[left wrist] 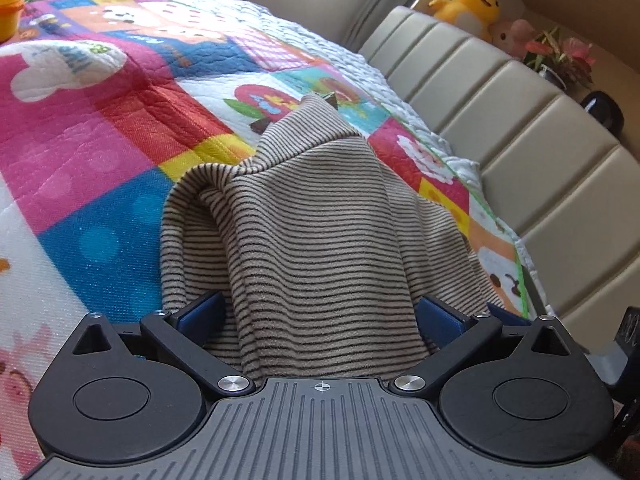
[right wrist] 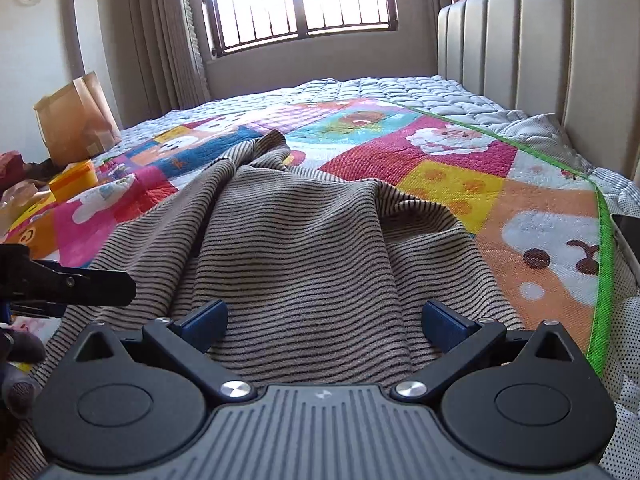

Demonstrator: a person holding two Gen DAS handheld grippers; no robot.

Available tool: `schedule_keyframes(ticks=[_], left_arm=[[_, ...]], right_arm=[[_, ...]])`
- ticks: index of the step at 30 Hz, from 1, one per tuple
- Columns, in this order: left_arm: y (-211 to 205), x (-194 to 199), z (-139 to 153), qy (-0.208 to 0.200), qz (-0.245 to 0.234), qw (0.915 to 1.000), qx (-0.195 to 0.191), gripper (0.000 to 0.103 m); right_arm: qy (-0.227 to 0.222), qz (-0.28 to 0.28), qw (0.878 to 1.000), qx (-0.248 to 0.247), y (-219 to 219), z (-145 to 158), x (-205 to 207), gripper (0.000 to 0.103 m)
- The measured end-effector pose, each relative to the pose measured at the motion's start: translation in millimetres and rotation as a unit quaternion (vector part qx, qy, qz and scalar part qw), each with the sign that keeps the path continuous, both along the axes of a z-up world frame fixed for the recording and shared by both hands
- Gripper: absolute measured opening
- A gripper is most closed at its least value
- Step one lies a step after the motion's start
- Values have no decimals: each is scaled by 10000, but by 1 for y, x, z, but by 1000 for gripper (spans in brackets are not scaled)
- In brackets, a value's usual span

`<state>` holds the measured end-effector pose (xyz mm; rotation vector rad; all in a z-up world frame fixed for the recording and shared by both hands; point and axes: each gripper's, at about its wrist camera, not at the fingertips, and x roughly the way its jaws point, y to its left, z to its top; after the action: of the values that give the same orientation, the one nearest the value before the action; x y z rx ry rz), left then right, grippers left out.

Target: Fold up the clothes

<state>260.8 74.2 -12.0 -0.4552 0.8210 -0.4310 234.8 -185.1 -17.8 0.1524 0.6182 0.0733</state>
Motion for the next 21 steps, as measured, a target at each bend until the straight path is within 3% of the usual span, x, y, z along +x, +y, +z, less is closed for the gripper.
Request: schedule_keyframes(ticks=[4, 6, 7, 10, 11, 12, 13, 14, 16, 19, 21], left_arm=[[6, 8, -1, 147, -295, 9967, -748, 103], [9, 12, -1, 221, -441, 9925, -1121, 95], [4, 13, 0, 204, -555, 9918, -1133, 93], [-10, 25, 4, 97, -779, 9914, -1049, 71], [-9, 31, 5, 115, -727, 9910, -1119, 53], [0, 38, 8, 129, -570, 9883, -1410, 38], [11, 44, 10, 141, -399, 9839, -1735, 34], [24, 47, 15, 36, -199, 9775, -2099, 31], [57, 46, 37, -556, 248, 9670, -2474, 31], [107, 39, 68, -1217, 950, 9563, -2482, 31], [139, 37, 73, -1127, 1326, 9512, -2550, 31]], right_arm=[[-51, -51, 9997, 218, -6, -4, -1, 103], [-100, -107, 9997, 196, -5, -4, -2, 103], [-113, -132, 9997, 178, -4, -3, -2, 103], [-93, -163, 9997, 177, -4, -3, -2, 103], [-70, -168, 9997, 187, -5, -3, -2, 103], [-44, -174, 9996, 198, -6, -3, -1, 103], [-6, -164, 9997, 205, -6, -3, -1, 103], [50, -130, 9997, 205, -6, -3, -1, 103], [149, 0, 9998, 147, -4, -3, -2, 103], [231, 208, 9995, 42, 0, -3, -5, 103], [246, 354, 9990, 127, 1, -2, -7, 103]])
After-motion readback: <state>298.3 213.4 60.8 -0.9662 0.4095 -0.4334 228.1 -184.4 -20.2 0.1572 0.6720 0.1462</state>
